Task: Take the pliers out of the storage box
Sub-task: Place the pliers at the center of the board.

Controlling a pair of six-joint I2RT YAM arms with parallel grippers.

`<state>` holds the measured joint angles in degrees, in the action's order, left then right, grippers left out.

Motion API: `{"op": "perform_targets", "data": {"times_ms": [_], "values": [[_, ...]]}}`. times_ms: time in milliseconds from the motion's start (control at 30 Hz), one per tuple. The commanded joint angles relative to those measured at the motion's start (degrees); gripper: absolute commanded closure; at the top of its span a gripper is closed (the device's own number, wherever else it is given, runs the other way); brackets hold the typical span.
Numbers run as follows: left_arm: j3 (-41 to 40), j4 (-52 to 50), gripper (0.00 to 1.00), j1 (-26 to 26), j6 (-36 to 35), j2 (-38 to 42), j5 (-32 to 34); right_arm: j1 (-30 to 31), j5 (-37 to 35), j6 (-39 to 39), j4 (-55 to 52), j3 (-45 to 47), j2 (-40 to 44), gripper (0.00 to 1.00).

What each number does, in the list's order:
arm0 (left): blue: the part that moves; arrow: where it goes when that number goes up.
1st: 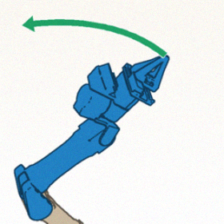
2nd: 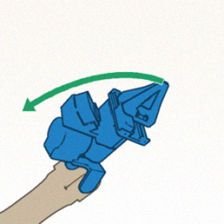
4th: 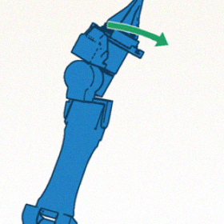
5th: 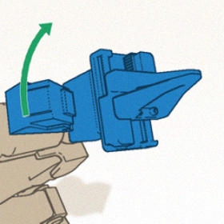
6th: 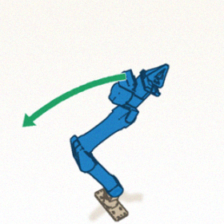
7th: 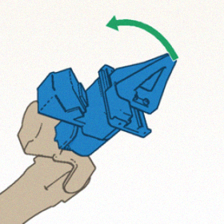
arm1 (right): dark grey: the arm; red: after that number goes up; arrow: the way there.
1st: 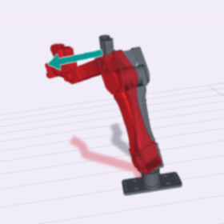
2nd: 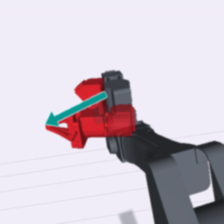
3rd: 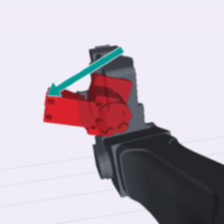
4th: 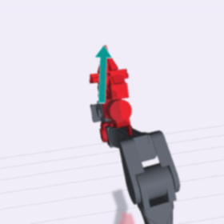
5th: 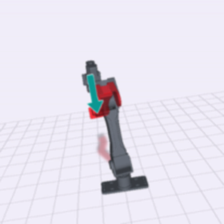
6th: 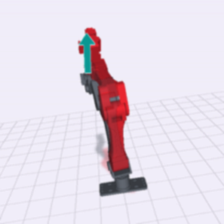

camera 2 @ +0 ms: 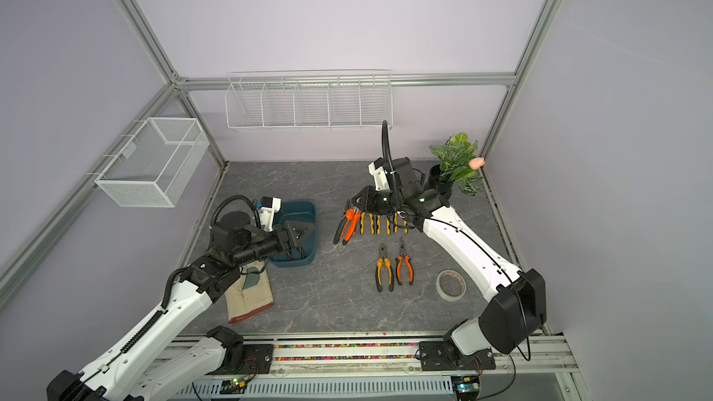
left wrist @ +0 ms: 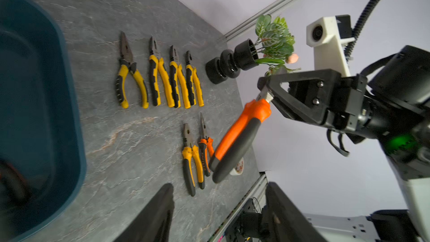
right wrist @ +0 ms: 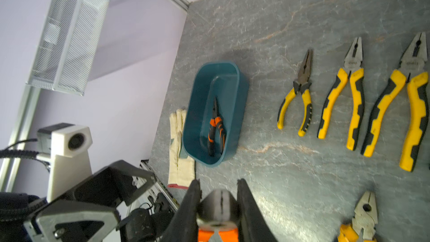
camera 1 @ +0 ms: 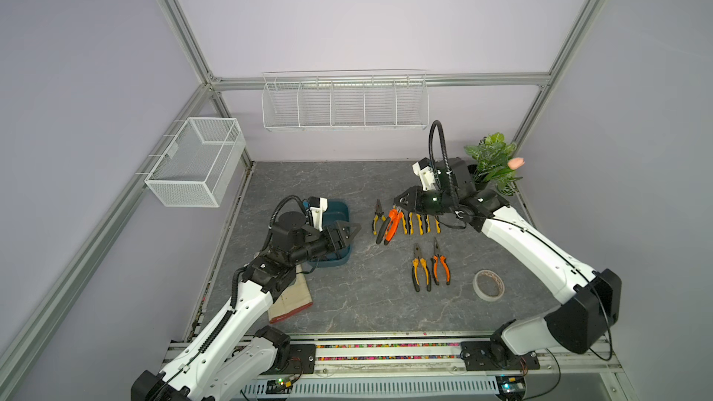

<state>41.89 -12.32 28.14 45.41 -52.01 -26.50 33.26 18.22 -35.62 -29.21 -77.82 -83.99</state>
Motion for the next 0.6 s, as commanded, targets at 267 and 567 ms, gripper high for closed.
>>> {"op": "perform_targets", "data": {"times_ms": [267,567], "values": [[1.1,-4.9,0.37,-0.1,-4.7,-1.4,3.8,6.7,-6.0,0.9,-8.9,6.3,-6.3,0.94],[-0.2,-4.5,0.38,-0.1,-5.0,-1.0,3.3,8.0,-11.4,6.0,-13.8,1.3,-15.9,0.93]]}}
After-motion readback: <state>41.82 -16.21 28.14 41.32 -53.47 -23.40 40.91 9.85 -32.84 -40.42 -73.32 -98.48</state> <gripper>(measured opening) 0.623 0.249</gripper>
